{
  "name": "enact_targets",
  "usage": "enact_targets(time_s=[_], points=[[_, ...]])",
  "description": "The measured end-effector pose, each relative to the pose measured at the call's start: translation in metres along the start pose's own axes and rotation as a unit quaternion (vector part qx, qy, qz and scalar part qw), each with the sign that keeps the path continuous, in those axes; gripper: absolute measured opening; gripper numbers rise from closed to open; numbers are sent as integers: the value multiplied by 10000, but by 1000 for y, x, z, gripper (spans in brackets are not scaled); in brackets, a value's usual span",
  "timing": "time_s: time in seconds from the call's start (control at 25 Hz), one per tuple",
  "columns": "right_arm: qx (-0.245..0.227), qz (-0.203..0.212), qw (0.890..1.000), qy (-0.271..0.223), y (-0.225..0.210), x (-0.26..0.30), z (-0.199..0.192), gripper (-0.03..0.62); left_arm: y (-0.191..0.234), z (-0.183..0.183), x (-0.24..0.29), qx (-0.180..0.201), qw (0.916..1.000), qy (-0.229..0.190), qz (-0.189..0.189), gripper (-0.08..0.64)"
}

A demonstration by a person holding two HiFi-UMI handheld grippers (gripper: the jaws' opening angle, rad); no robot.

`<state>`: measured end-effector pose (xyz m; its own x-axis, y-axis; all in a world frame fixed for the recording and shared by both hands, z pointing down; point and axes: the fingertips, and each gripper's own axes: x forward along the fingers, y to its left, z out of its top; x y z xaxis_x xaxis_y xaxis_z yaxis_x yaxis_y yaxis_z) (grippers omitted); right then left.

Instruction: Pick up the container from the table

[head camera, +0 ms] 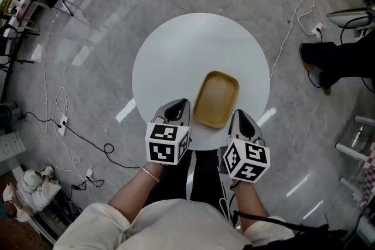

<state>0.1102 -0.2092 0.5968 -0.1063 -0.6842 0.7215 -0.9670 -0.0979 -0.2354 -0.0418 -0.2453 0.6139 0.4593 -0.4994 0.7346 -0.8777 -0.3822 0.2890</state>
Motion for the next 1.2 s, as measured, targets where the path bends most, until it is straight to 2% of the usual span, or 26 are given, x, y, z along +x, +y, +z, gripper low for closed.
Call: enact_targets(time_s=[0.16,0.44,0.56,0.64,0.72,1.0,1.2], points=[[70,-119,9998,122,-1,5,-5,25,-2,2,2,-115,9998,14,-174,17],[243,-89,9994,240,-5,6,-12,26,-10,5,4,3,9996,44,-282,23],[277,-97,9993,249,-5,6,-15,28,-12,4,6,36,9994,75,-348,104],[303,-81,9992,260,-3,7,-16,37,-13,3,6,56,9992,96,-386,112],[326,-66,9991,273,-1,7,-16,116,-15,3,6,60,9990,111,-423,121],[375,-68,9988,299,1,9,-20,130,-21,-4,11,58,9979,237,-595,187],[408,-74,9985,350,0,14,-22,129,-23,-4,18,59,9979,280,-587,192]])
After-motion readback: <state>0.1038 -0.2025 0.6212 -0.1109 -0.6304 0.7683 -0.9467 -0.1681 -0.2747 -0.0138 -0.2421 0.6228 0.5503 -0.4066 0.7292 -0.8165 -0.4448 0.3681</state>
